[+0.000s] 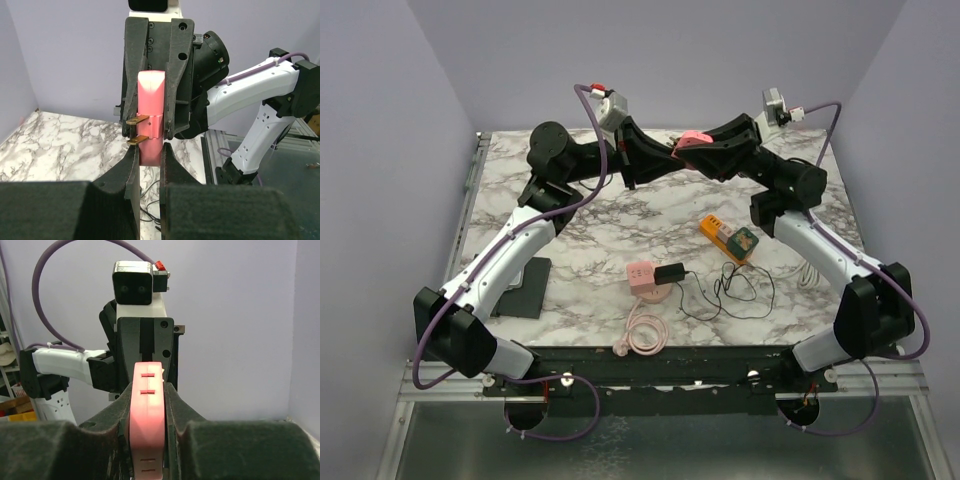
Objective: Insert the plug
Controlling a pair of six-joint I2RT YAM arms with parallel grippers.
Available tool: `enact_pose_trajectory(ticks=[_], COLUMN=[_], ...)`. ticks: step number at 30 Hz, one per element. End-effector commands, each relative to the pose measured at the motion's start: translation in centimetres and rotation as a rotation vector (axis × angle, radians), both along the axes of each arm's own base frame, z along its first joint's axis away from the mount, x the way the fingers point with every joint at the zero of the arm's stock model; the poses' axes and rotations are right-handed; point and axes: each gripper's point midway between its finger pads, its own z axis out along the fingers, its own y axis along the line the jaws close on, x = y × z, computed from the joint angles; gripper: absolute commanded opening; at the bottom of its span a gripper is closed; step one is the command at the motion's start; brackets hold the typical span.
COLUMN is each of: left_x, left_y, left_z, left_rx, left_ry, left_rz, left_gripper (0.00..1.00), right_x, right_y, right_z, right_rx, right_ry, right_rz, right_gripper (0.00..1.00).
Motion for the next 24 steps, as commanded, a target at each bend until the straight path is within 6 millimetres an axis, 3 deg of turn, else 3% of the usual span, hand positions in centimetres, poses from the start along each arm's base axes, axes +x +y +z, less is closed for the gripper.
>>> enact_pose_trajectory(ticks=[1, 3, 4, 5, 6, 7, 10, 15, 20, 24], left_x=[0.3, 0.3, 0.4, 0.7, 0.9, 1.2, 1.8, 1.5, 0.4, -1.3], left_y=[0.1, 0.1, 0.2, 0.3, 0.4, 0.7, 1.5, 3.1, 3.9, 5.8], left_z=[0.7, 0.6, 0.4, 0.1, -0.4, -1.1, -4.6, -14.4, -24.0, -28.9], left_rx=[-0.025, -0.022, -0.017, -0.007, 0.006, 0.029, 0.156, 0.462, 0.734, 0.886], left_ry=[-0.039, -0.039, -0.041, -0.033, -0.034, -0.035, -0.092, -0.205, -0.224, -0.381], left_rz=[0.031, 0.032, 0.035, 0.046, 0.057, 0.063, 0.067, 0.020, -0.058, -0.218], left_gripper=[0.00, 0.01, 0.16, 0.39, 0.74, 0.96, 0.99, 0.99, 0.99, 0.99], right_x=[-0.3, -0.1, 0.1, 0.4, 0.9, 1.6, 3.0, 4.7, 3.9, 2.3], right_y=[0.6, 0.6, 0.7, 0.8, 0.9, 1.1, 0.8, -2.8, -6.0, -7.4], right_z=[0.2, 0.1, 0.0, -0.2, -0.5, -1.3, -4.1, -10.8, -15.6, -18.0], right_rx=[-0.036, -0.047, -0.064, -0.092, -0.129, -0.180, -0.342, -0.562, -0.668, -0.754], right_ry=[-0.009, 0.014, 0.034, 0.063, 0.096, 0.148, 0.243, 0.469, 0.595, 0.662], right_rz=[0.024, 0.011, 0.003, -0.005, -0.025, -0.048, -0.132, -0.328, -0.469, -0.492], right_gripper=[0.03, 0.01, 0.01, 0.01, 0.01, 0.01, 0.01, 0.01, 0.01, 0.01])
